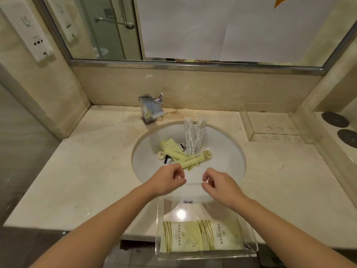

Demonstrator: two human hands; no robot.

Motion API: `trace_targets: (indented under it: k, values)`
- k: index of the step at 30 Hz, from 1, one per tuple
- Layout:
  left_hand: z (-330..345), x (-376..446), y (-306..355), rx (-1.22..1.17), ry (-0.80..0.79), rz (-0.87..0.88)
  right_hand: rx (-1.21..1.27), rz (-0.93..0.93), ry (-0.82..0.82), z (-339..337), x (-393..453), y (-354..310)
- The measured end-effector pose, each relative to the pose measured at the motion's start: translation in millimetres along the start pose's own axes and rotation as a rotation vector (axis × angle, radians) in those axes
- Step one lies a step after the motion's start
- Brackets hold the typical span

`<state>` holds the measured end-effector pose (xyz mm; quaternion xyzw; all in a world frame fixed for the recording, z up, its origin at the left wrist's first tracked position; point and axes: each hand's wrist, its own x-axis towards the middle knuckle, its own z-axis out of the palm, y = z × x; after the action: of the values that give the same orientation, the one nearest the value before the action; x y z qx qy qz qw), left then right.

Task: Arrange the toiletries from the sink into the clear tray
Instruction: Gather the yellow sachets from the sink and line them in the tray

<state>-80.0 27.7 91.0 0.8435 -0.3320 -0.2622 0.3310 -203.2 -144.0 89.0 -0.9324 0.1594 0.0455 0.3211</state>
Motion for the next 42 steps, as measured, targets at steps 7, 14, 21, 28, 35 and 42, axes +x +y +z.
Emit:
trace_targets:
  k: [7, 14, 21, 28, 35, 42]
  values:
    - [-19, 50, -34, -0.204, 0.163, -0.294, 0.17, 0.214, 0.076, -4, 62, 6]
    - [-17, 95, -70, -0.363, 0.218, -0.48, 0.221, 0.372, -0.199, 10, 121, 31]
    - [-5, 137, -97, -0.425, 0.211, -0.526, 0.194, 0.369, -0.346, 37, 160, 45]
    - [4, 164, -115, -0.516, 0.146, -0.538, 0.322, 0.45, -0.343, 63, 193, 59]
    - [8, 175, -123, -0.523, 0.153, -0.484, 0.363, 0.488, -0.304, 78, 206, 67]
    - [9, 166, -114, -0.523, 0.165, -0.512, 0.335, 0.552, -0.182, 74, 206, 66]
